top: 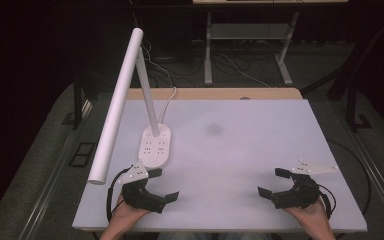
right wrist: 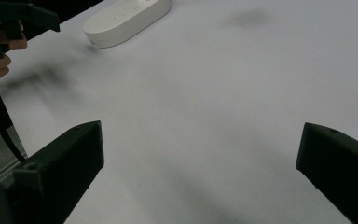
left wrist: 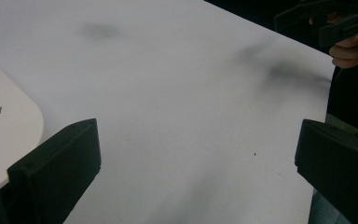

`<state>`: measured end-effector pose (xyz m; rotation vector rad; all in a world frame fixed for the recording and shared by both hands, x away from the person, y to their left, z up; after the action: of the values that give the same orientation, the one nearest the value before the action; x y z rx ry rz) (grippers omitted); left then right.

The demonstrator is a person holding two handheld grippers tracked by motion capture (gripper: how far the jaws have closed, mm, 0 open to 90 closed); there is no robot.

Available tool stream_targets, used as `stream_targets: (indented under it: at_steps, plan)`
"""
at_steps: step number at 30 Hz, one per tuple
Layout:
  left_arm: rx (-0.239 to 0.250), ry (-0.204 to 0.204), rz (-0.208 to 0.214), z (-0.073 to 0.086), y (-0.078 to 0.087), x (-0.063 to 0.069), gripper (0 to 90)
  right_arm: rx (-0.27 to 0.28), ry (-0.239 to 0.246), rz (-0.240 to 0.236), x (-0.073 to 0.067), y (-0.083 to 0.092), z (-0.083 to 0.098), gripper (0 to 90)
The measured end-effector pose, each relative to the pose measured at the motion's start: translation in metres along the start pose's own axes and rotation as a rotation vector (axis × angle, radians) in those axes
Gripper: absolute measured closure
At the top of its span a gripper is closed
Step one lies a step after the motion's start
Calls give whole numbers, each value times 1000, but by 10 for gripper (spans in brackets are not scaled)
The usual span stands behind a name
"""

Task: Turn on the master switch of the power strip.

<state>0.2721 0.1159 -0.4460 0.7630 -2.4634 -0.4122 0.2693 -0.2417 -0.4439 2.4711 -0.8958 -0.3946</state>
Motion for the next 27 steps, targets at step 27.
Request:
stream_targets:
  at_steps: [27]
  plan:
    - [10, 30, -28, -3, 5, -6, 0, -31, -1, -12, -2, 1, 5, 2]
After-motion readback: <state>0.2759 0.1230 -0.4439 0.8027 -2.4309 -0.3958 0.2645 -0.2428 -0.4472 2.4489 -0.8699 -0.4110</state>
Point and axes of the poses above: each handheld gripper's, and its own axes: y roughly backward along the jaws, z roughly out of its underside, x roughly to its right, the point moved 6 cm from there along -y, roughly forward along the jaws, and after that the axes turned 11 degrees about y, right-handed, at the moved point
